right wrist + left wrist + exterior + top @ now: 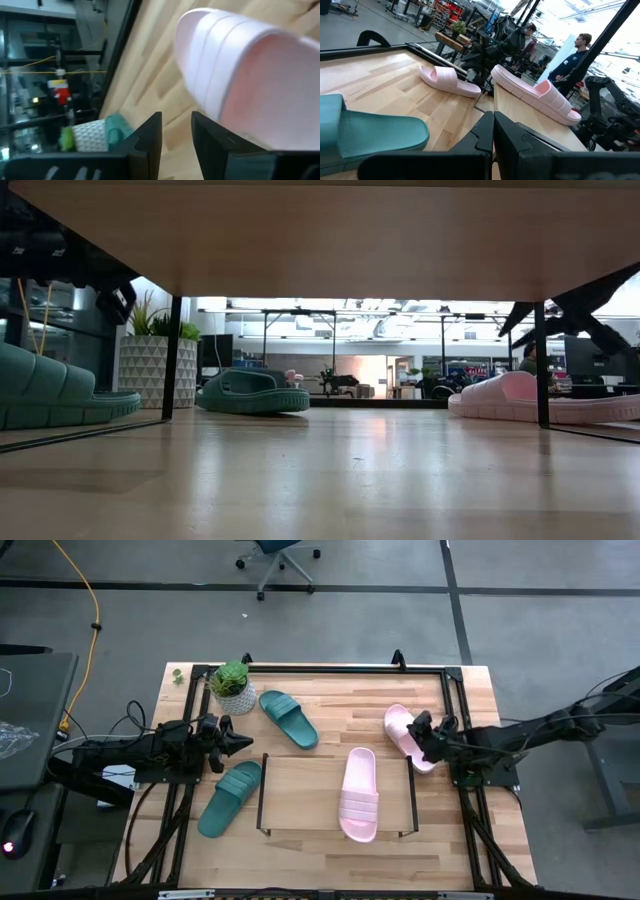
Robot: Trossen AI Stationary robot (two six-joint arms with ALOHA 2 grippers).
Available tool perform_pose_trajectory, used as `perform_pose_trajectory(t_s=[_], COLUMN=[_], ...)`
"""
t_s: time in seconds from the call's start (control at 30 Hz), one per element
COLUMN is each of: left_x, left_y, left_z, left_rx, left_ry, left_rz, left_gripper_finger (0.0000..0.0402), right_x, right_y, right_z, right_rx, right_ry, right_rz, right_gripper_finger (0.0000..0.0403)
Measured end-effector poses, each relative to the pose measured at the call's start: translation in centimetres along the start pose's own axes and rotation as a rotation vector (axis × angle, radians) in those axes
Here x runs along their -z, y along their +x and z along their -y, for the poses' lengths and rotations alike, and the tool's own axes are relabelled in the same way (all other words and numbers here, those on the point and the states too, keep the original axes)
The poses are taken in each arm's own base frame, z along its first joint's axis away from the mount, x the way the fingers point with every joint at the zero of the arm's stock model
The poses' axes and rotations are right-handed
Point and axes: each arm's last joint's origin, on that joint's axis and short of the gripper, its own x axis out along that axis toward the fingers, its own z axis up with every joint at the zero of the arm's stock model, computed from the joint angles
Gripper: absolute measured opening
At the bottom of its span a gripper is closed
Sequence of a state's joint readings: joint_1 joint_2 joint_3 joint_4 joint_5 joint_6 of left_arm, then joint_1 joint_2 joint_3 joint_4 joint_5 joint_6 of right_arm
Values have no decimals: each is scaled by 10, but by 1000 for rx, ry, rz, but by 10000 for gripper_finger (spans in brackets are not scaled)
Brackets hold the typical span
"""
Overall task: Pick and place slides into the shelf
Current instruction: Put the pink slide on the shelf
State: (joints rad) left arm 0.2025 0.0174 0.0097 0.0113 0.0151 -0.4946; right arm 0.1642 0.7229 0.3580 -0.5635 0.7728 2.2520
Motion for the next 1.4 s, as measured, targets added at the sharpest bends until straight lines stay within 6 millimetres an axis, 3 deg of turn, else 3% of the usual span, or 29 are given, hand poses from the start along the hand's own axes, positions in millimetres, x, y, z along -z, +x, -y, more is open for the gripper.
perform_pose_trajectory(t_s=[0.63, 1.13, 1.27, 1.4], left_x=[0, 0, 0, 0], left_y=[0, 0, 0, 0], left_z=[0, 0, 0, 0], left_rx=[4, 4, 4, 4], left_ry=[0, 0, 0, 0], left_rz=[-2, -1, -1, -1], left_gripper_finger=[1, 1, 1, 1], right_x=[4, 13, 13, 12], right_y=[13, 38, 39, 39], right_z=[15, 12, 13, 12], right_rx=[136, 132, 131, 119], right_ry=[-127, -91, -106, -120], right_rz=[95, 185, 193, 207], right_gripper_finger=[97, 95, 80, 40])
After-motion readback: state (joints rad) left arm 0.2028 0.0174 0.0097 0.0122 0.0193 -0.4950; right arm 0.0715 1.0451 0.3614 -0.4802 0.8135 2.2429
